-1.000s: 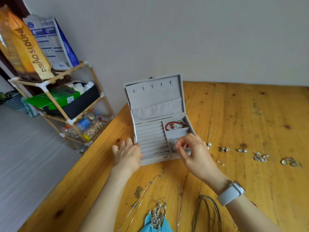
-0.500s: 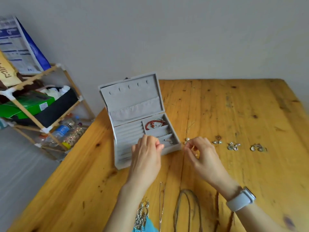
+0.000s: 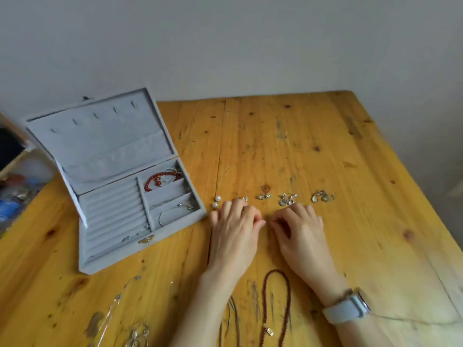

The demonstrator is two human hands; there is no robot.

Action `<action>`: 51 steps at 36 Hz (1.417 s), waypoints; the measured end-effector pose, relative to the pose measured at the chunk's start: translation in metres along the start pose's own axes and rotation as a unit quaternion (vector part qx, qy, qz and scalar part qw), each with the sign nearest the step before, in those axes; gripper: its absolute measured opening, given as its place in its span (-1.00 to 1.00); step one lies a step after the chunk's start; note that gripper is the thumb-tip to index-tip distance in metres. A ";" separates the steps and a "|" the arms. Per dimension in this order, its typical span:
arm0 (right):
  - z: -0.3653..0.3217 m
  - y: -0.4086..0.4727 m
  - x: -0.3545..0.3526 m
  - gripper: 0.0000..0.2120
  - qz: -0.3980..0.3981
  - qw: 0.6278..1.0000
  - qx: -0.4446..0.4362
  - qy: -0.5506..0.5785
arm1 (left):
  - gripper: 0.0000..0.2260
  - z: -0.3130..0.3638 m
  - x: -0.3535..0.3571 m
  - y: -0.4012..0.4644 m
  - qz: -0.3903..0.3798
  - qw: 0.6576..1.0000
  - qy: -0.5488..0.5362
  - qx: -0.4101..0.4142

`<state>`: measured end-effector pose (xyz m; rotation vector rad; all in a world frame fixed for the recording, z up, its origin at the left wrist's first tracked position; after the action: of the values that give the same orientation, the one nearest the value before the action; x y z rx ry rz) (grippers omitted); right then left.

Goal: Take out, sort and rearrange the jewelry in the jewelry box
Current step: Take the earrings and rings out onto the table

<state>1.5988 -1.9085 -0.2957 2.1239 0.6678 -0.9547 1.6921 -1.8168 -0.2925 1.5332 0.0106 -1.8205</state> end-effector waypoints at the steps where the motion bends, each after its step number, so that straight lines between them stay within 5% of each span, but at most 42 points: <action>1: 0.000 -0.001 0.000 -0.92 0.000 1.000 -0.001 -0.004 | -0.92 0.000 0.001 -0.002 -0.002 1.000 -0.007 -0.001; 7: 0.000 -0.001 0.000 -0.96 -0.015 1.000 0.004 0.014 | -0.79 0.000 -0.012 -0.004 0.023 0.999 -0.019 -0.012; 25: 0.000 0.002 0.002 -0.97 -0.018 0.999 0.006 0.032 | -0.91 -0.002 -0.012 -0.007 0.037 0.999 -0.011 -0.013; 37: -0.004 0.002 0.001 -0.95 -0.018 0.999 -0.004 0.032 | -0.78 -0.005 -0.010 -0.008 0.039 0.999 -0.011 -0.018; 51: -0.072 0.012 0.003 -0.85 -0.057 0.986 -0.055 0.144 | -0.82 -0.058 -0.087 -0.017 0.110 0.987 0.005 -0.120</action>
<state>1.6398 -1.8602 -0.2589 2.1629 0.9713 -0.6558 1.7326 -1.7329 -0.2424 1.3207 0.0607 -1.5756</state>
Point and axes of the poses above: each hand's wrist, its own y-axis towards the middle knuckle, its own x-axis out of the palm, z = x × y, the point moved 3 cm from there along y, towards the middle knuckle, and after that the axes turned 2 degrees about x, right-handed, at the moved point
